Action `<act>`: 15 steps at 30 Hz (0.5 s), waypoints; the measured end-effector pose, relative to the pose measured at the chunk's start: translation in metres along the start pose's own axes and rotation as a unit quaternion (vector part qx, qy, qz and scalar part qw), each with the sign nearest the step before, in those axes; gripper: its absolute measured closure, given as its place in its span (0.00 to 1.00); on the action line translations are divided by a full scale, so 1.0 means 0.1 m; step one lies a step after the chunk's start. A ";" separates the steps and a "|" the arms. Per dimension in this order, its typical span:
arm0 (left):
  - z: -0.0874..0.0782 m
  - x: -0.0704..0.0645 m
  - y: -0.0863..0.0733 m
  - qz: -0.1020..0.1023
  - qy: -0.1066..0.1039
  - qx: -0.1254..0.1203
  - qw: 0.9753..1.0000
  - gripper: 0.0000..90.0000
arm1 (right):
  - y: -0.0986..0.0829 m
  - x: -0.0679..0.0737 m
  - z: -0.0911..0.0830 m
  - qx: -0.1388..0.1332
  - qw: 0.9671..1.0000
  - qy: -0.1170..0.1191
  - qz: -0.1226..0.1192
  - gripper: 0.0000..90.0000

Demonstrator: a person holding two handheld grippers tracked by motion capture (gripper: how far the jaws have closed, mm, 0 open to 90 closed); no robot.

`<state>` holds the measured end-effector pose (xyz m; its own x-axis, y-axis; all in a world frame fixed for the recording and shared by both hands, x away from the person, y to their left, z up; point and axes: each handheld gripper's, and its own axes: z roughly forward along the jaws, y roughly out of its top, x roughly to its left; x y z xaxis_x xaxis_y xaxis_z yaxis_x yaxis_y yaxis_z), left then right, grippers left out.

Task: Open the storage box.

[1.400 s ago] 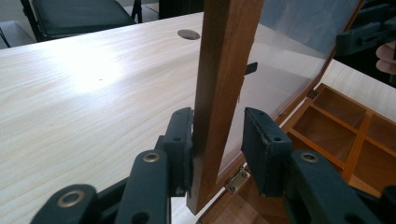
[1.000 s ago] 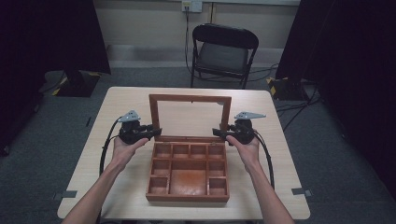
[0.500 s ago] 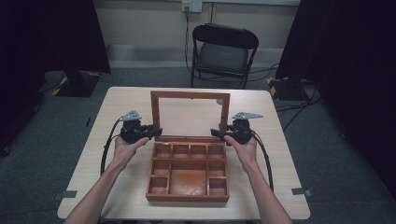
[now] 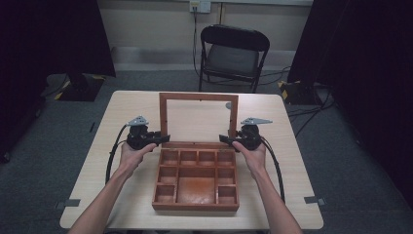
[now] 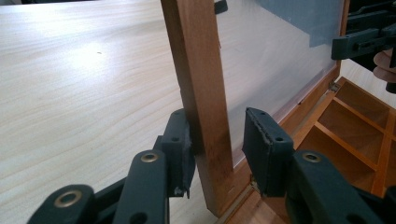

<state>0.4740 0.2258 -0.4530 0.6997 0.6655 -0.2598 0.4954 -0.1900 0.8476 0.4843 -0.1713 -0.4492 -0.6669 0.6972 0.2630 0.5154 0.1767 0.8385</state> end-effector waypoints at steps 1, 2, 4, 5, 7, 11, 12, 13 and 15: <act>0.00 0.01 0.00 0.002 0.000 0.004 1.000 0.69 | 0.00 0.00 0.00 0.000 1.000 0.000 0.000 0.49; 0.00 0.02 -0.01 0.002 -0.001 0.007 1.000 0.70 | 0.00 0.00 0.01 0.001 1.000 -0.001 0.000 0.49; 0.00 0.03 -0.03 -0.003 -0.008 0.012 1.000 0.69 | -0.02 -0.01 0.03 0.008 1.000 -0.005 0.001 0.46; 0.00 0.03 -0.03 -0.003 -0.008 0.012 1.000 0.68 | -0.02 -0.01 0.03 0.008 1.000 -0.005 0.001 0.46; 0.01 0.03 -0.04 -0.004 -0.008 0.015 1.000 0.67 | -0.03 -0.01 0.06 0.011 1.000 -0.002 0.004 0.44; 0.02 0.06 -0.07 -0.011 -0.007 0.016 1.000 0.65 | -0.05 -0.03 0.09 0.015 1.000 -0.003 0.011 0.42; 0.03 0.06 -0.07 -0.011 -0.006 0.017 1.000 0.64 | -0.05 -0.03 0.09 0.019 1.000 -0.006 0.014 0.41; 0.04 0.06 -0.07 -0.014 -0.005 0.017 1.000 0.63 | -0.06 -0.04 0.10 0.020 1.000 -0.007 0.014 0.40; 0.04 0.07 -0.08 -0.017 -0.003 0.019 1.000 0.62 | -0.07 -0.05 0.11 0.025 1.000 -0.006 0.015 0.38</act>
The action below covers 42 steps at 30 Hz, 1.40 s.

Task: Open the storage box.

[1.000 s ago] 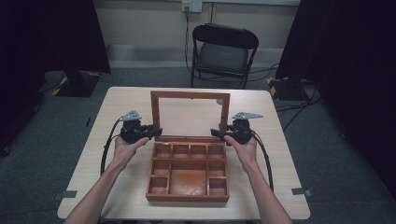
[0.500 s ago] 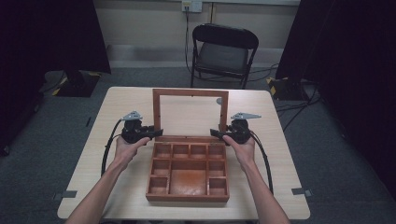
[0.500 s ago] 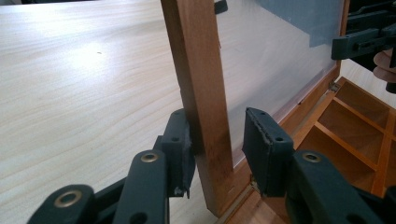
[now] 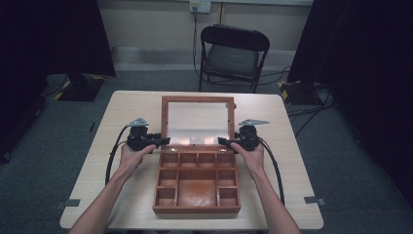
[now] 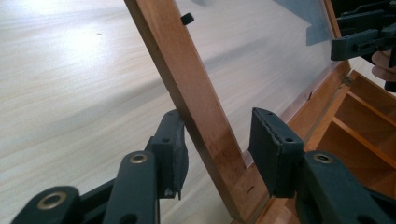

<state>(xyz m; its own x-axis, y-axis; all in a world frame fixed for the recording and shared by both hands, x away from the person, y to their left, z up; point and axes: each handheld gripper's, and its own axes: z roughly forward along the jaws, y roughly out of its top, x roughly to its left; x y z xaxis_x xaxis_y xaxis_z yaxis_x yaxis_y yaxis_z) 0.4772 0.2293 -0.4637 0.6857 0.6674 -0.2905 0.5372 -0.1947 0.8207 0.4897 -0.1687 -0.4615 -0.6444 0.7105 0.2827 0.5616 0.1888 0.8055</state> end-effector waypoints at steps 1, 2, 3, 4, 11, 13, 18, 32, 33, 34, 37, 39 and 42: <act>0.00 0.01 -0.01 -0.001 0.000 0.000 1.000 0.61 | -0.01 -0.01 0.02 0.001 1.000 0.001 0.003 0.36; 0.00 0.02 -0.01 0.000 0.002 0.004 1.000 0.61 | -0.01 -0.01 0.02 0.001 1.000 0.001 0.003 0.36; 0.00 0.03 -0.01 -0.002 0.003 0.004 1.000 0.61 | -0.02 -0.02 0.02 0.002 1.000 -0.001 0.006 0.36; 0.01 0.03 -0.02 -0.004 0.002 0.003 1.000 0.61 | -0.02 -0.03 0.03 0.004 1.000 0.002 0.010 0.35; 0.04 0.03 -0.03 -0.008 0.004 0.006 1.000 0.57 | -0.04 -0.05 0.06 0.009 1.000 0.008 0.017 0.32; 0.05 0.04 -0.04 -0.010 0.001 0.010 1.000 0.54 | -0.05 -0.05 0.08 0.012 1.000 0.008 0.023 0.30; 0.07 0.03 -0.05 -0.018 0.003 0.013 1.000 0.51 | -0.07 -0.08 0.10 0.014 0.999 0.013 0.034 0.29; 0.09 0.05 -0.08 -0.032 0.000 0.018 0.999 0.46 | -0.07 -0.08 0.12 0.030 0.999 0.010 0.043 0.26; 0.09 0.05 -0.08 -0.034 0.001 0.018 0.999 0.45 | -0.07 -0.08 0.12 0.031 0.999 0.010 0.043 0.25; 0.09 0.06 -0.08 -0.036 -0.001 0.019 0.999 0.45 | -0.07 -0.08 0.12 0.032 0.999 0.007 0.043 0.24; 0.10 0.09 -0.10 -0.045 -0.002 0.025 0.999 0.43 | -0.08 -0.09 0.13 0.039 0.998 0.008 0.045 0.23; 0.09 0.08 -0.10 -0.041 0.000 0.021 0.999 0.43 | -0.09 -0.09 0.13 0.042 0.998 0.002 0.050 0.19; 0.08 0.09 -0.10 -0.049 -0.012 0.014 0.999 0.42 | -0.11 -0.14 0.15 0.054 0.996 0.002 0.077 0.19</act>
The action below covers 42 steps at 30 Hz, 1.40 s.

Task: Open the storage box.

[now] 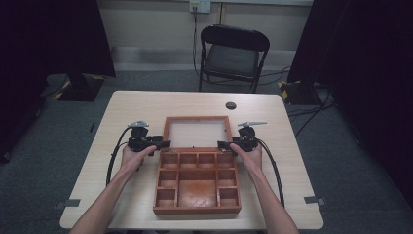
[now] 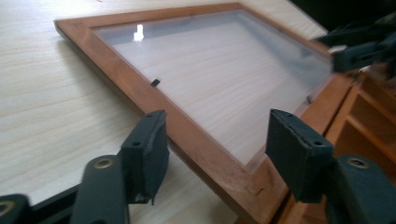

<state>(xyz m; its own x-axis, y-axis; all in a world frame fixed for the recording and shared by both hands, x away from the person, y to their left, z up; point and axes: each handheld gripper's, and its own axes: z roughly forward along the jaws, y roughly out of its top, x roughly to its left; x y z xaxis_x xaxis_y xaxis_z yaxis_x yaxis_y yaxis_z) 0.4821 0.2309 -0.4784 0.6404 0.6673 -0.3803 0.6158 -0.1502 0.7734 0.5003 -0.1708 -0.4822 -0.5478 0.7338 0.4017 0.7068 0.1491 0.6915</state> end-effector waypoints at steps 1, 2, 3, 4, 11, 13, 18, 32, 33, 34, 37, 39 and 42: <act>0.00 0.00 0.00 0.003 0.001 0.002 1.000 0.42 | -0.02 -0.02 0.01 -0.001 1.000 0.004 -0.001 0.19; 0.00 -0.01 0.00 0.002 0.000 0.001 1.000 0.42 | -0.03 -0.03 0.01 -0.006 1.000 0.005 -0.001 0.19; 0.00 -0.02 -0.01 0.005 0.004 0.003 1.000 0.41 | -0.02 0.00 0.00 -0.014 1.000 -0.012 -0.011 0.20; 0.00 -0.02 -0.01 0.005 0.004 0.003 1.000 0.41 | -0.02 0.00 0.00 -0.014 1.000 -0.012 -0.011 0.20; -0.02 -0.03 -0.01 0.011 0.019 0.007 1.000 0.36 | -0.03 0.01 -0.07 -0.019 0.999 -0.022 -0.022 0.21; -0.06 -0.04 -0.01 0.015 0.027 0.005 1.000 0.35 | -0.05 0.01 -0.11 -0.024 0.999 -0.027 -0.022 0.21; -0.16 -0.07 0.01 0.029 0.044 0.013 0.999 0.31 | -0.07 0.00 -0.29 -0.021 0.999 -0.030 -0.021 0.18; -0.59 0.02 -0.24 0.032 0.089 0.031 0.995 0.21 | -0.42 -0.05 -1.00 -0.044 0.997 -0.058 0.006 0.16; -0.62 0.03 -0.27 0.033 0.093 0.035 0.995 0.20 | -0.46 -0.07 -1.04 -0.043 0.997 -0.060 0.007 0.16; -0.65 0.03 -0.30 0.033 0.097 0.037 0.994 0.19 | -0.50 -0.08 -1.07 -0.039 0.997 -0.067 0.004 0.16; -0.72 0.03 -0.39 0.038 0.114 0.048 0.992 0.18 | -0.61 -0.10 -1.17 -0.019 0.993 -0.116 -0.018 0.16; -0.75 0.03 -0.46 0.046 0.135 0.062 0.988 0.18 | -0.69 -0.12 -1.21 -0.005 0.989 -0.144 -0.025 0.16; -0.75 0.05 -0.57 0.045 0.152 0.079 0.984 0.18 | -0.84 -0.18 -1.24 0.016 0.983 -0.178 -0.036 0.17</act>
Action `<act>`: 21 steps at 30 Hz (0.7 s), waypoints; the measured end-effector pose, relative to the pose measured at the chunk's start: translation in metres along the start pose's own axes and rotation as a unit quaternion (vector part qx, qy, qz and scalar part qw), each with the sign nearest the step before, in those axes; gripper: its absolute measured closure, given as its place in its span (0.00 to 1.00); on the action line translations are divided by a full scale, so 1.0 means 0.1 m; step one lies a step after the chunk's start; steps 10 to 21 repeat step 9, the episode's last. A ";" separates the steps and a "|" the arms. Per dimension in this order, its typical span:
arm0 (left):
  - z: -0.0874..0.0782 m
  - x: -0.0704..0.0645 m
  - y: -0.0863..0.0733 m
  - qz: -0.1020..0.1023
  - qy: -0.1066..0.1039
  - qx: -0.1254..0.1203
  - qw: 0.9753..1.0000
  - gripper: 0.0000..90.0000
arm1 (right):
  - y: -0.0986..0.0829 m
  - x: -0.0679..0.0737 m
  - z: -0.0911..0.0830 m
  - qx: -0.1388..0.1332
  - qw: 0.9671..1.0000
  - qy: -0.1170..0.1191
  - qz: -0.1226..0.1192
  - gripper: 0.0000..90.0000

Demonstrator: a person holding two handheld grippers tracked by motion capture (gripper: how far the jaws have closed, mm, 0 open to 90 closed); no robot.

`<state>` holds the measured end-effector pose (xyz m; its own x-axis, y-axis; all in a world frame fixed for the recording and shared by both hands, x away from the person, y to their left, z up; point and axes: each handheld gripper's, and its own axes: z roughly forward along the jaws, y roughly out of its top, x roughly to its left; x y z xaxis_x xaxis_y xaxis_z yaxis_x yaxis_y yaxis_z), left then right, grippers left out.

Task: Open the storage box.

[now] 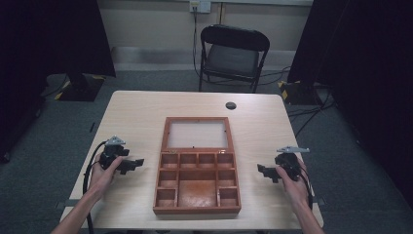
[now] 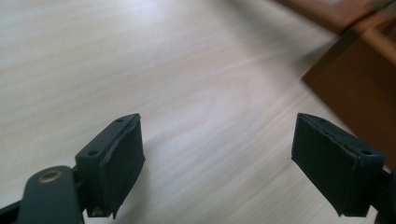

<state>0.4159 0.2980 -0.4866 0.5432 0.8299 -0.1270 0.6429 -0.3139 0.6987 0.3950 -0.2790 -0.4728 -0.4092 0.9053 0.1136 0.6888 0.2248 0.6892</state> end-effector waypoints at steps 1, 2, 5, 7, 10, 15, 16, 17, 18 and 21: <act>0.02 -0.01 -0.02 0.008 0.014 0.012 1.000 0.18 | -0.06 -0.02 0.01 0.005 1.000 -0.010 -0.004 0.17; 0.04 -0.02 -0.03 0.016 0.026 0.021 0.999 0.19 | -0.11 -0.04 0.02 0.010 1.000 -0.017 -0.004 0.18; 0.08 -0.07 -0.06 0.045 0.048 0.013 0.998 0.16 | -0.21 -0.06 0.08 0.007 0.998 -0.064 -0.025 0.14; 0.09 -0.08 -0.09 0.041 0.049 -0.002 0.998 0.13 | -0.21 -0.07 0.09 -0.001 0.998 -0.066 -0.022 0.13; 0.10 -0.05 -0.11 0.046 0.049 -0.008 0.998 0.11 | -0.24 -0.08 0.13 -0.022 0.997 -0.066 -0.024 0.08; 0.10 -0.05 -0.11 0.046 0.049 -0.008 0.998 0.11 | -0.24 -0.08 0.13 -0.022 0.997 -0.066 -0.024 0.08; 0.10 -0.05 -0.11 0.046 0.049 -0.008 0.998 0.11 | -0.24 -0.08 0.13 -0.022 0.997 -0.066 -0.024 0.08; 0.10 -0.05 -0.11 0.046 0.049 -0.008 0.998 0.11 | -0.24 -0.08 0.13 -0.022 0.997 -0.066 -0.024 0.08; 0.10 -0.05 -0.11 0.046 0.049 -0.008 0.998 0.11 | -0.24 -0.08 0.13 -0.022 0.997 -0.066 -0.024 0.08; 0.10 -0.05 -0.11 0.046 0.049 -0.008 0.998 0.11 | -0.24 -0.08 0.13 -0.022 0.997 -0.066 -0.024 0.08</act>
